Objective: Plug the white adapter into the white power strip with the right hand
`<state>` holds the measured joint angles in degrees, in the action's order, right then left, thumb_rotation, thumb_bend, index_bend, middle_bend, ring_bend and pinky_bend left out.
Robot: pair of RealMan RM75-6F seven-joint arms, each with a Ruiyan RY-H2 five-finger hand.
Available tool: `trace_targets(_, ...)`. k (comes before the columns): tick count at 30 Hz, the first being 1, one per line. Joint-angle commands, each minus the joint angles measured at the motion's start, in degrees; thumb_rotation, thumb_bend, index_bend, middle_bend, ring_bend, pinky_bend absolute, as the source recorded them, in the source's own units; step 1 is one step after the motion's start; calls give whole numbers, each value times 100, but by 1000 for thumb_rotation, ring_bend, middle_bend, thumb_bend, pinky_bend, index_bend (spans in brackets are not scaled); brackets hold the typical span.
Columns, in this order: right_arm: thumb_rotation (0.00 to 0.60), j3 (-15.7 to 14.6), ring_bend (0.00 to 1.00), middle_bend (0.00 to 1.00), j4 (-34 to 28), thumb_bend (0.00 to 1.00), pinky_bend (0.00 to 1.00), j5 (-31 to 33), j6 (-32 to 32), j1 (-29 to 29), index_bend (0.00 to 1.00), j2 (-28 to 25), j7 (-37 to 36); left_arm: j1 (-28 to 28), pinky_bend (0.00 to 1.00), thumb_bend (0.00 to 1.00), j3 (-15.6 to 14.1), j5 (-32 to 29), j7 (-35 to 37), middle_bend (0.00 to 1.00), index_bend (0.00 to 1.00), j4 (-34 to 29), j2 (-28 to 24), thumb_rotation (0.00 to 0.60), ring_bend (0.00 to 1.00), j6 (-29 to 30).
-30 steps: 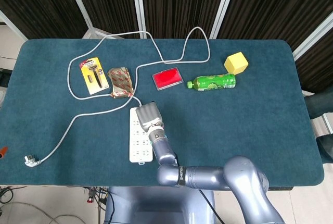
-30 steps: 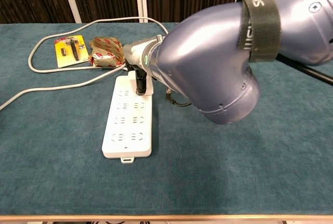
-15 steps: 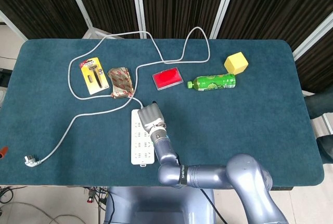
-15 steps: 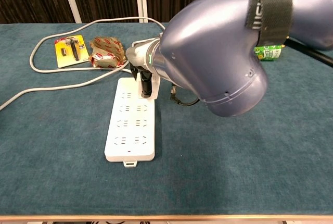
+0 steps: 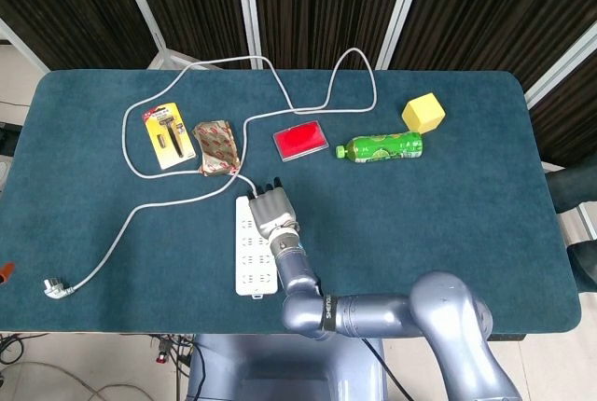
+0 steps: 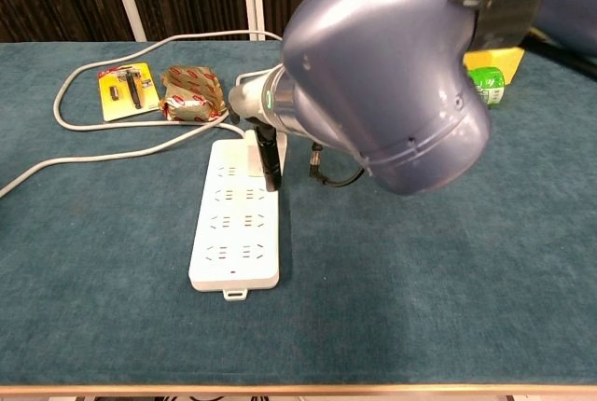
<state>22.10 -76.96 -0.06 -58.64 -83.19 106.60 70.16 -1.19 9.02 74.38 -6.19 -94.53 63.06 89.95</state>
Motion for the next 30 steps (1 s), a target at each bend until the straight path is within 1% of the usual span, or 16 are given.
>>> trace_targets(1,600,88,151,130,-192,162,74,20,-53,32,88,-156,-60,-5,0,100,3,-2,7,0,198,3,-2,600,0,-9)
trace_targets(4,600,162,151,130,-528,162,74,-67,-177,116,88,-382,-198,-5,0,100,2,0,10,0,198,3,-2,600,0,-10)
trace_targets(8,600,154,151,130,-1014,162,74,-255,-369,264,88,-702,-366,10,0,100,-11,26,34,0,198,-16,-16,600,0,10)
trace_targets(12,600,104,152,130,-1661,162,74,-137,-514,410,88,-1154,-352,33,0,100,-15,49,75,0,198,-30,-29,600,0,49)
trace_targets(15,600,81,207,142,-2134,164,100,-57,-574,517,88,-1511,-367,44,0,100,-16,49,102,0,198,-35,-42,600,0,54)
trace_targets(18,600,82,288,227,-2596,164,139,-208,-626,720,101,-1867,-624,49,0,100,-19,56,125,0,198,-42,-54,600,0,53)
trace_targets(20,600,44,349,324,-2841,164,160,-372,-637,865,133,-2079,-810,52,0,100,-20,60,134,0,198,-40,-57,600,0,57)
trace_targets(24,600,-123,429,443,-3097,164,172,-659,-668,1060,179,-2387,-1033,52,0,100,-24,63,126,0,198,-46,-57,600,0,52)
trace_targets(25,600,-166,465,478,-3126,164,193,-693,-676,1083,193,-2445,-1055,52,0,100,-25,68,119,0,198,-49,-54,600,0,57)
trace_targets(27,600,-231,551,556,-3171,192,308,-736,-696,1118,227,-2541,-1088,54,0,100,-29,80,109,0,198,-51,-50,600,0,68)
trace_targets(28,600,-258,610,610,-3195,251,430,-772,-716,1142,252,-2591,-1126,55,0,100,-33,85,103,0,198,-53,-48,600,0,68)
trace_targets(29,600,-275,662,662,-3226,341,562,-808,-736,1169,281,-2631,-1180,55,0,100,-35,85,98,0,198,-53,-45,600,0,67)
trace_targets(30,600,-280,694,693,-3264,404,638,-861,-776,1210,297,-2662,-1268,54,0,100,-35,82,90,0,198,-53,-43,600,0,64)
